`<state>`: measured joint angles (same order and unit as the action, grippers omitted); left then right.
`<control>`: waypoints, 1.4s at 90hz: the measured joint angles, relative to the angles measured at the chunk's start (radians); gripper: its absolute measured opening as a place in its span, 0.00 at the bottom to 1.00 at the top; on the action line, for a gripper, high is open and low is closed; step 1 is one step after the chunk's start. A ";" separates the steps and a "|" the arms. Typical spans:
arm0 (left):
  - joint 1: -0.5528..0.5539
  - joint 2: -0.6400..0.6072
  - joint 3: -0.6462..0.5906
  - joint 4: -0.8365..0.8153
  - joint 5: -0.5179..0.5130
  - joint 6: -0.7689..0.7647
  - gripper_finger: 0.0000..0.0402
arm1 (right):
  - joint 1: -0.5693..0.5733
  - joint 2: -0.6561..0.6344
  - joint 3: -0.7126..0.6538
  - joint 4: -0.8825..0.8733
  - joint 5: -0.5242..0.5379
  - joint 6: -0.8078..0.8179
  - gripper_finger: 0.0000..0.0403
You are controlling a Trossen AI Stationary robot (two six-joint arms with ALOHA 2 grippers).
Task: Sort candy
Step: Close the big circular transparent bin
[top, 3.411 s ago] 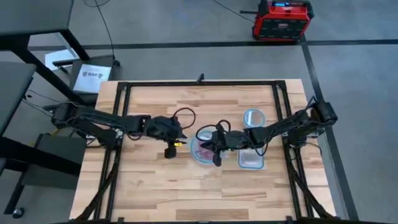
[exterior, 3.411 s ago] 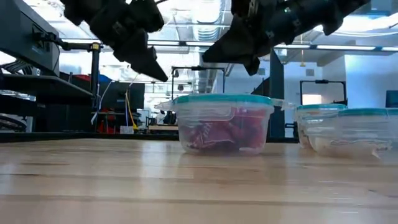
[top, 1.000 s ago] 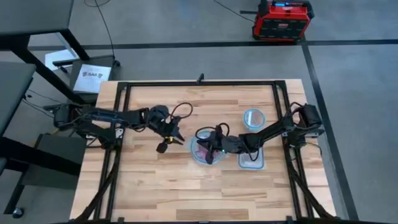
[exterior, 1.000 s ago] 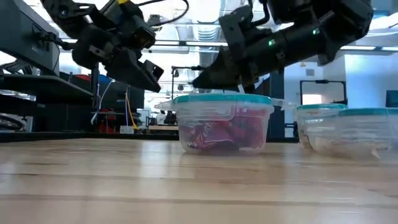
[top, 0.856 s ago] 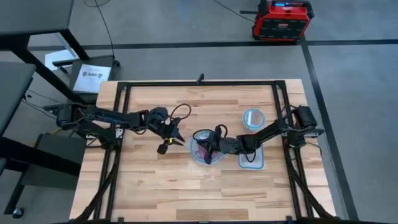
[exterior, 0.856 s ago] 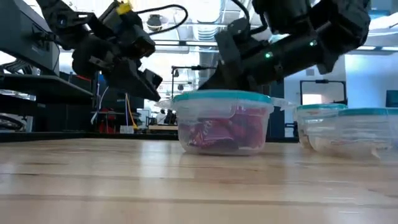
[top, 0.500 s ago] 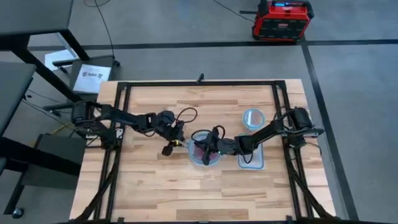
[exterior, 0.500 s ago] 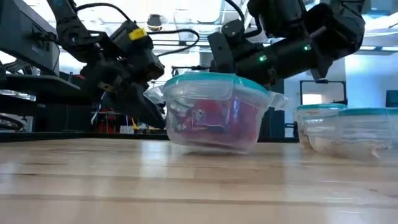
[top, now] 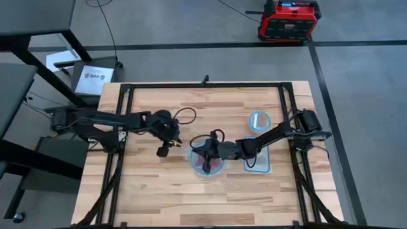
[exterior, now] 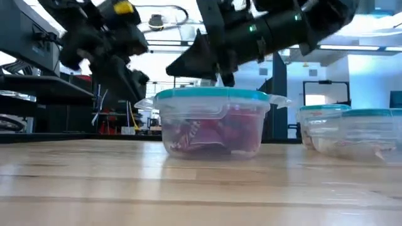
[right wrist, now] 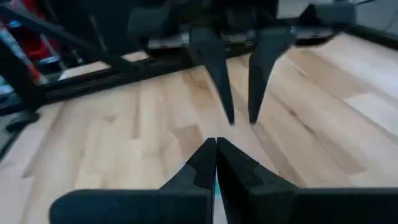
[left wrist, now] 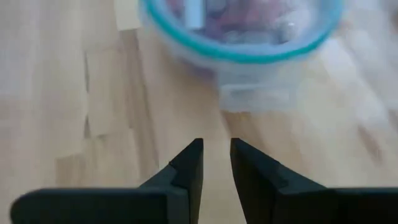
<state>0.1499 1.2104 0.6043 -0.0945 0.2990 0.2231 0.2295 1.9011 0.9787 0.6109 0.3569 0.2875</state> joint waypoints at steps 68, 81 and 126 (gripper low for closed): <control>-0.095 0.154 0.071 -0.057 0.024 -0.030 0.16 | 0.026 0.098 0.022 -0.106 0.046 0.117 0.00; -0.095 0.096 0.105 -0.165 -0.060 -0.001 0.16 | 0.025 0.098 0.021 -0.104 0.046 0.118 0.00; -0.122 0.313 0.093 0.180 -0.016 -0.072 0.16 | 0.024 0.099 0.019 -0.102 0.043 0.125 0.00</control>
<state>0.0279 1.5230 0.6971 0.0857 0.2833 0.1516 0.2539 1.9999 0.9977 0.5089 0.3998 0.4125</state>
